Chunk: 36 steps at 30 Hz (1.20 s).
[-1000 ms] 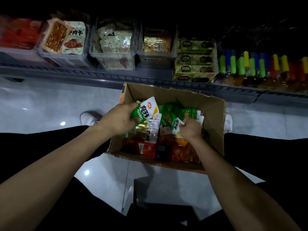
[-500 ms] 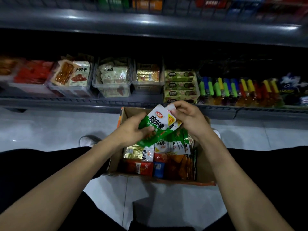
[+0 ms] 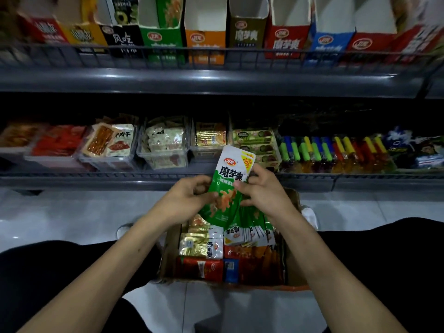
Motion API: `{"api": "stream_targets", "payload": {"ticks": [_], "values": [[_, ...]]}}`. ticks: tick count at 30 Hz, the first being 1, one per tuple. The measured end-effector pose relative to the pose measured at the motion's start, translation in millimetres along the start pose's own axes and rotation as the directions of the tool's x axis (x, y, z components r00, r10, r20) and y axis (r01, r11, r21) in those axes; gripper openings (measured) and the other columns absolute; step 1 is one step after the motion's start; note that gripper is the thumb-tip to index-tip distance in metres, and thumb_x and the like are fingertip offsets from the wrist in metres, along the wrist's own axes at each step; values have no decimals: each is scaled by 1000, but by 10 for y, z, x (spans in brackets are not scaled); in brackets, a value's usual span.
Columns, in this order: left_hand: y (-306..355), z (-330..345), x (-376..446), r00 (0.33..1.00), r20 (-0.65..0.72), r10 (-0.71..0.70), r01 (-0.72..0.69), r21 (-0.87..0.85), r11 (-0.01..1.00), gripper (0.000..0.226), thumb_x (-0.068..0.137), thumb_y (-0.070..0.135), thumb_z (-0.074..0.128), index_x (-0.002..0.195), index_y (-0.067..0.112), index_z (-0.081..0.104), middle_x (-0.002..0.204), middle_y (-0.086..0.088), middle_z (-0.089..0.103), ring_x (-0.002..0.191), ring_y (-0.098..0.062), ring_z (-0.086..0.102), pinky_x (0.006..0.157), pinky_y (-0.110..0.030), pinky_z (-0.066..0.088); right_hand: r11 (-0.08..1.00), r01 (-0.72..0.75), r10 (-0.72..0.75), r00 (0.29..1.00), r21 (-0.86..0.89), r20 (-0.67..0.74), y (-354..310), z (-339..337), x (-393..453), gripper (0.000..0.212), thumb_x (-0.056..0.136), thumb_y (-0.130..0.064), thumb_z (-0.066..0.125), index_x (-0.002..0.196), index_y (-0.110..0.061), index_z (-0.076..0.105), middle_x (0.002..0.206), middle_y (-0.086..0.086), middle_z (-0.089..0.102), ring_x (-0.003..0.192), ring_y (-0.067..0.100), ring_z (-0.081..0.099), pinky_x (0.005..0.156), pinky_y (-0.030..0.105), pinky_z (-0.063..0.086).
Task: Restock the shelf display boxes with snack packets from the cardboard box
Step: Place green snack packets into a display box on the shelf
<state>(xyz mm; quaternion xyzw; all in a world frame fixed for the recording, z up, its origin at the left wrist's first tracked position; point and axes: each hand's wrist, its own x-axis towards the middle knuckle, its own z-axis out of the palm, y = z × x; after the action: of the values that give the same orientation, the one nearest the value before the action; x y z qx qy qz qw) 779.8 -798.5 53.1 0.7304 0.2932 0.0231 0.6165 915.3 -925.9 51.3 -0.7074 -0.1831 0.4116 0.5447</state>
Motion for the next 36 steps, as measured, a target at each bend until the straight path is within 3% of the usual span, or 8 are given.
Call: {"api": "stream_targets", "payload": {"ticks": [5,11,17,24,27,29,31,36], "values": [[218,-19,-14,990,-95,105,-96,89,991,13,94,10,59,86,21,64,60,7,69,57,-4,63,55,-18,47,976,156,-147,987,-152,66,-251,-26,-59,46,88,-14,69,121,-37,48,106,-9,69,91,2,66,61,15,49],[493,3,39,942,-203,265,-241,138,961,18,93,12,60,83,27,65,67,13,71,65,2,66,54,-12,46,916,305,-324,946,-261,-31,-600,-29,13,48,81,-2,73,114,-30,53,91,-20,66,79,-16,61,59,4,46],[614,-17,152,899,-297,322,-236,290,927,18,92,15,61,80,29,61,68,14,65,66,1,62,50,-7,39,864,360,-418,903,-353,-103,-758,57,84,42,81,-5,73,112,-27,56,98,-15,68,91,-5,64,65,10,49],[996,-568,398,868,-291,403,-348,223,911,13,93,16,59,86,22,69,65,9,67,61,-9,62,58,-37,52,885,405,-433,897,-230,-88,-1422,-24,271,45,81,6,70,109,-27,57,95,-1,75,88,10,71,78,38,59],[1138,-860,539,736,-444,511,-401,322,857,18,90,7,57,96,18,69,85,5,73,84,-12,68,77,-36,56,866,453,-480,871,-212,-101,-1821,-8,412,44,82,8,68,103,-28,56,97,-1,74,87,10,71,74,31,60],[1228,-1059,636,565,-457,687,-367,607,705,27,85,8,57,109,16,66,107,0,67,102,-18,61,88,-37,51,842,494,-521,849,-219,-89,-2078,33,484,41,83,6,68,99,-30,56,97,-4,74,88,8,71,71,26,58],[1268,-1249,744,487,-420,766,-224,788,574,46,78,8,60,123,15,58,127,-8,54,121,-27,45,102,-47,40,812,534,-565,821,-236,-85,-2306,129,574,38,83,4,69,97,-29,55,96,-6,73,88,6,70,72,27,56],[1184,-1471,895,592,-471,654,98,848,522,80,69,13,71,141,26,40,147,-17,32,140,-36,17,116,-60,12,725,593,-664,737,-350,-127,-2816,434,924,35,84,-3,69,104,-27,52,102,-7,68,92,11,65,76,33,56]]}}
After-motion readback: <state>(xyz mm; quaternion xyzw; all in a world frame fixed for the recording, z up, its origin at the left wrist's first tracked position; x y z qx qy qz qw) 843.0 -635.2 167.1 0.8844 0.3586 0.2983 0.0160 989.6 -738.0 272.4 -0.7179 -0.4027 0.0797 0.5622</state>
